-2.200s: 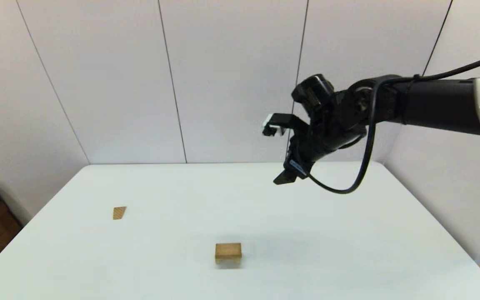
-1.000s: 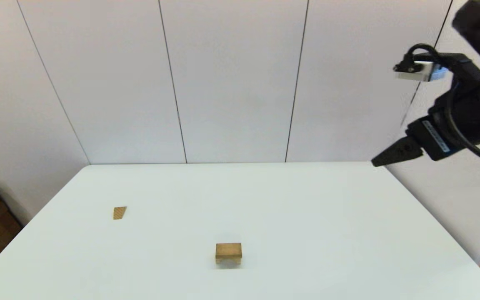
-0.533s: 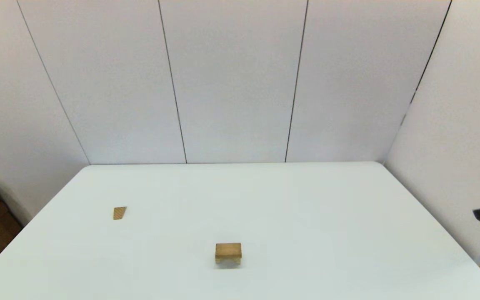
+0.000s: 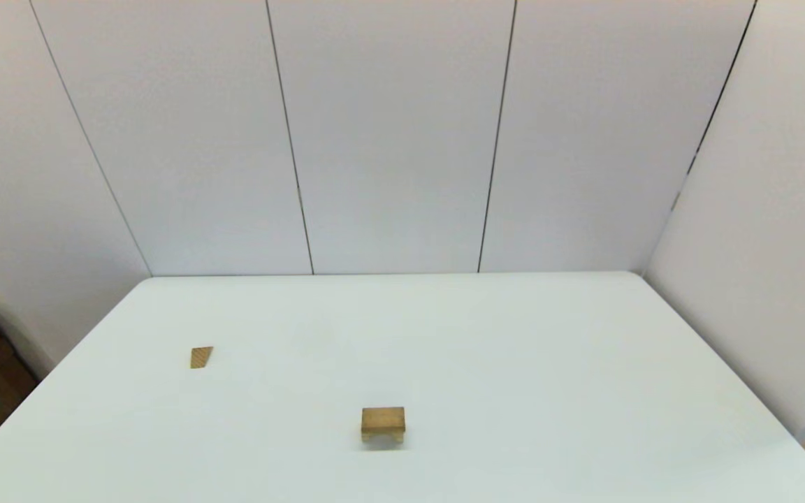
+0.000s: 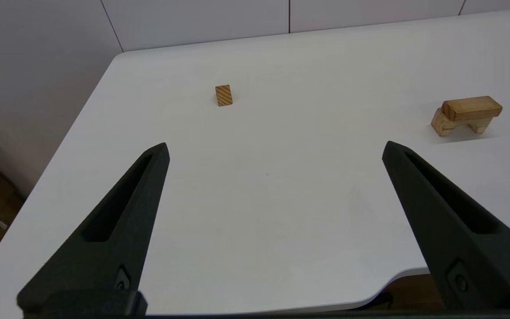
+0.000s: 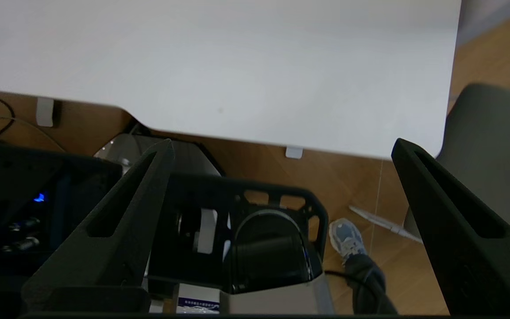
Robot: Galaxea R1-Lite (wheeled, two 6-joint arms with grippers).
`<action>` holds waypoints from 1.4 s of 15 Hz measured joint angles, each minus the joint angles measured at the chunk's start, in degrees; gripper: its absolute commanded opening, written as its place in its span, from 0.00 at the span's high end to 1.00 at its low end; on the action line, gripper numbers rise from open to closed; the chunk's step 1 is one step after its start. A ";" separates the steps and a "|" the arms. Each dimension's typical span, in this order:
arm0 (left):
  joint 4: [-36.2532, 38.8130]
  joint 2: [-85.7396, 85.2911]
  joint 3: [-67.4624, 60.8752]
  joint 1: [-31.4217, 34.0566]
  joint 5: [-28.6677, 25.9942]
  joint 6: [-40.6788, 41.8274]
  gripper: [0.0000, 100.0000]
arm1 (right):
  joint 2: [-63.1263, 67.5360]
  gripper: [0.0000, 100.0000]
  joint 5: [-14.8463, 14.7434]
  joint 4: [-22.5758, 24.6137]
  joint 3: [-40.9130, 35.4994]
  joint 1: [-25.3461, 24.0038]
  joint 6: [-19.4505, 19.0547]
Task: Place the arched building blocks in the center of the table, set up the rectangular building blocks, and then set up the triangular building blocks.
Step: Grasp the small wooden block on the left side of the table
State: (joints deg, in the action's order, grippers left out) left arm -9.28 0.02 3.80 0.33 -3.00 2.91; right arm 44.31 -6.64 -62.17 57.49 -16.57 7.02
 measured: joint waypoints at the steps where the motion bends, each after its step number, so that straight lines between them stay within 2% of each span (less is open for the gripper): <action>1: 0.00 0.00 0.00 0.00 0.02 -0.02 0.00 | -2.61 0.00 0.09 0.07 -2.84 0.98 -0.02; 6: -0.01 0.00 0.00 -0.02 0.00 0.00 0.00 | -13.53 0.00 1.22 0.10 -11.80 7.01 -0.94; 12: 0.07 0.00 -0.01 0.00 0.13 -0.16 0.00 | -23.92 0.00 6.12 0.11 -19.93 15.69 -6.97; 15: 0.10 0.00 -0.01 -0.02 0.22 -0.22 0.00 | -28.72 0.00 6.86 0.93 -23.93 16.81 -8.07; 21: 0.10 0.00 -0.01 0.00 0.28 -0.39 0.00 | -34.80 0.00 7.50 8.79 -30.34 16.98 -7.64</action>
State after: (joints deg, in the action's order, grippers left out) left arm -9.18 0.02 3.79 0.33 -2.72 2.52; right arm 9.51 0.85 -53.38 27.15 0.41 -0.62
